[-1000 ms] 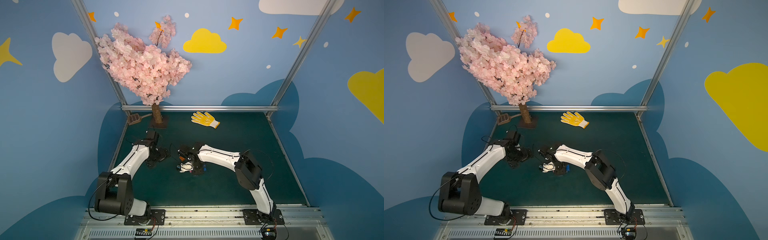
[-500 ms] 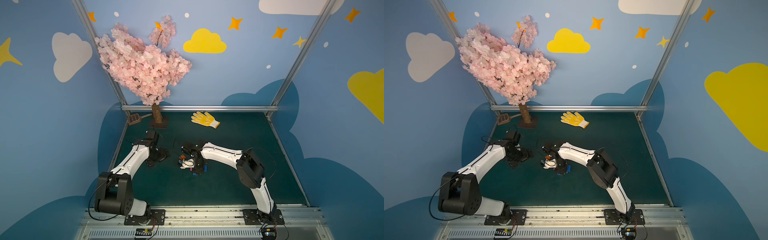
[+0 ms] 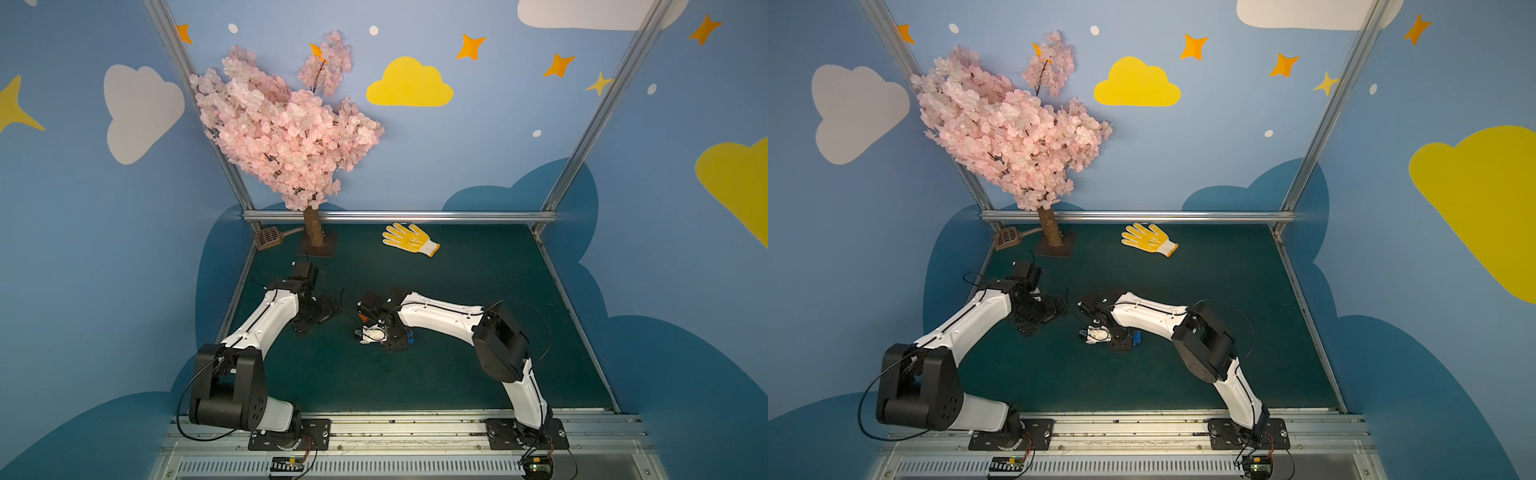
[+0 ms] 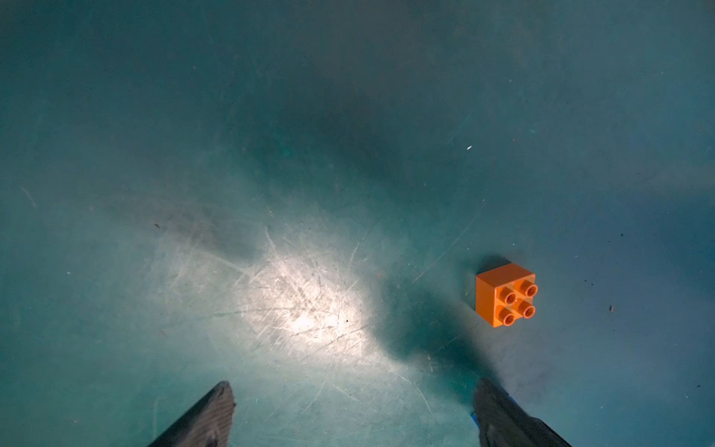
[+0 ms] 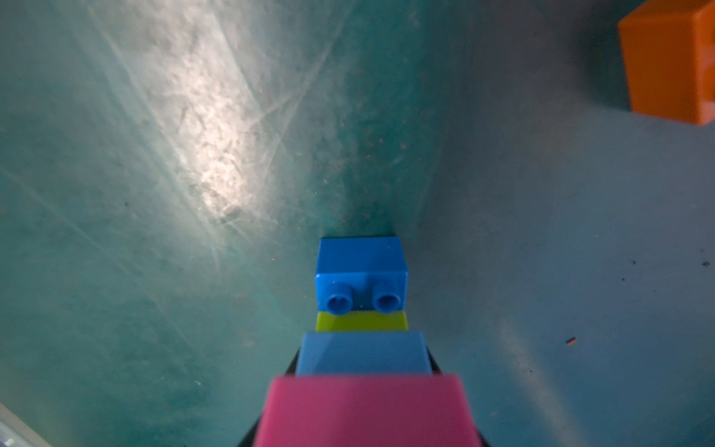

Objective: Assemble the letter y with lego
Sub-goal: Pick up the lego brick from the center of the board, then move the lego brick at the center of the board.

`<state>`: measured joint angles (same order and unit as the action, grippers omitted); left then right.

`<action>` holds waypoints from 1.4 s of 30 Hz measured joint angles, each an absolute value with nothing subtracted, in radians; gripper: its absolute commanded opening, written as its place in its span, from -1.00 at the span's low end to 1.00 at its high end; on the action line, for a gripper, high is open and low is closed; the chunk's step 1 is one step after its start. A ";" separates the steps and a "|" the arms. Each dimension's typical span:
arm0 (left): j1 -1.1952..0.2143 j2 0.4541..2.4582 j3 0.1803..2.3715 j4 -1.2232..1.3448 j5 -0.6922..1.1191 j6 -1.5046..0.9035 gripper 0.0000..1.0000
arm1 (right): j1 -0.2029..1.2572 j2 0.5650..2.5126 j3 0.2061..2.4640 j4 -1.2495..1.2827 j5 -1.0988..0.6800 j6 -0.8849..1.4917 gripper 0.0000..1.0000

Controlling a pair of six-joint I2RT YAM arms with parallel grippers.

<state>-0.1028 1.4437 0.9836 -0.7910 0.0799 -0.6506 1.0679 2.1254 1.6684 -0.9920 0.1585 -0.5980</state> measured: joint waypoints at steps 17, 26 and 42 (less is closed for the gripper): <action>-0.252 1.567 1.007 -0.680 0.128 -0.615 0.90 | 0.836 1.906 1.586 -0.919 0.081 -0.413 -1.00; -0.376 1.837 1.195 -0.684 0.112 -0.677 0.71 | 0.794 1.776 1.484 -0.915 0.094 -0.347 -1.00; -0.386 1.948 1.311 -0.751 0.102 -0.762 -0.39 | 0.815 1.735 1.419 -0.905 0.113 -0.324 -1.00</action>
